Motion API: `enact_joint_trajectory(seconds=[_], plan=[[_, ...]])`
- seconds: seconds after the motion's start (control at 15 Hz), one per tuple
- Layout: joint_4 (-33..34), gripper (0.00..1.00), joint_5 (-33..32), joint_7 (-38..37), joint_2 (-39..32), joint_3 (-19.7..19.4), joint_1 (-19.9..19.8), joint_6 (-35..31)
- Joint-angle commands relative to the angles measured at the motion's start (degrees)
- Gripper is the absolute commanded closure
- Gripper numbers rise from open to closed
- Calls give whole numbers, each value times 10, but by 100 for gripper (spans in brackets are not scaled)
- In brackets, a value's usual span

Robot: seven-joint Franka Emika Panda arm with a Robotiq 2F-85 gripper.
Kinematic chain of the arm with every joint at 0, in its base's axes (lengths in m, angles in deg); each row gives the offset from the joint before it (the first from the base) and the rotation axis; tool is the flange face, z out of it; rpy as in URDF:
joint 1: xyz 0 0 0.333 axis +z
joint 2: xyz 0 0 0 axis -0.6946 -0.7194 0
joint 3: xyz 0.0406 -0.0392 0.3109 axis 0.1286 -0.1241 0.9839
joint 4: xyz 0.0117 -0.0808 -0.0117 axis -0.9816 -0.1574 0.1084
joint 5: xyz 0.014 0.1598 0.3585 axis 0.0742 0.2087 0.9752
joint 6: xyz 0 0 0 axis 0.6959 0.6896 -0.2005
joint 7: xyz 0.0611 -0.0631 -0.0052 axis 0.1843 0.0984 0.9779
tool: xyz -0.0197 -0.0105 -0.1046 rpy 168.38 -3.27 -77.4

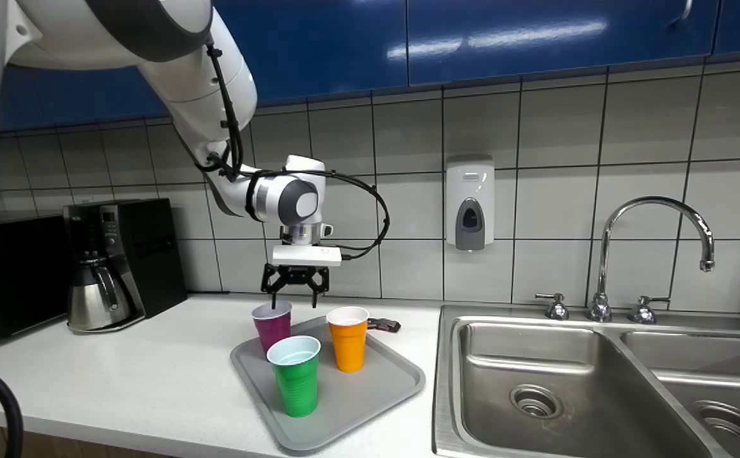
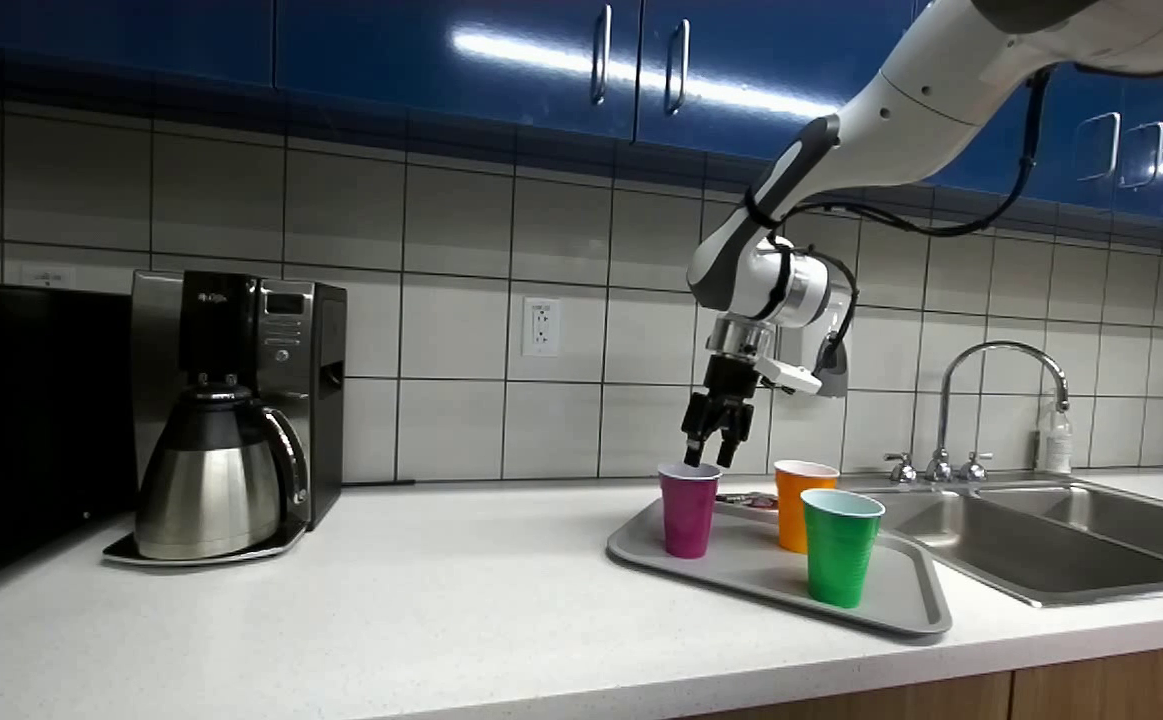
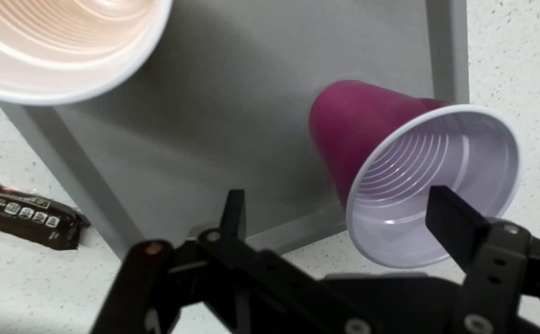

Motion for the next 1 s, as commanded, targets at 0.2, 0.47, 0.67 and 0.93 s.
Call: enact_joint_trajectory(seconds=[0.2, 0.47, 0.67, 0.93], plan=[[-29, 0, 1, 11, 50, -6, -10, 7], [-54, 0, 2, 9, 74, -12, -7, -8], [-76, 0, 2, 3, 94, -17, -4, -21], [-118, 0, 17, -4, 123, -19, -2, -68]])
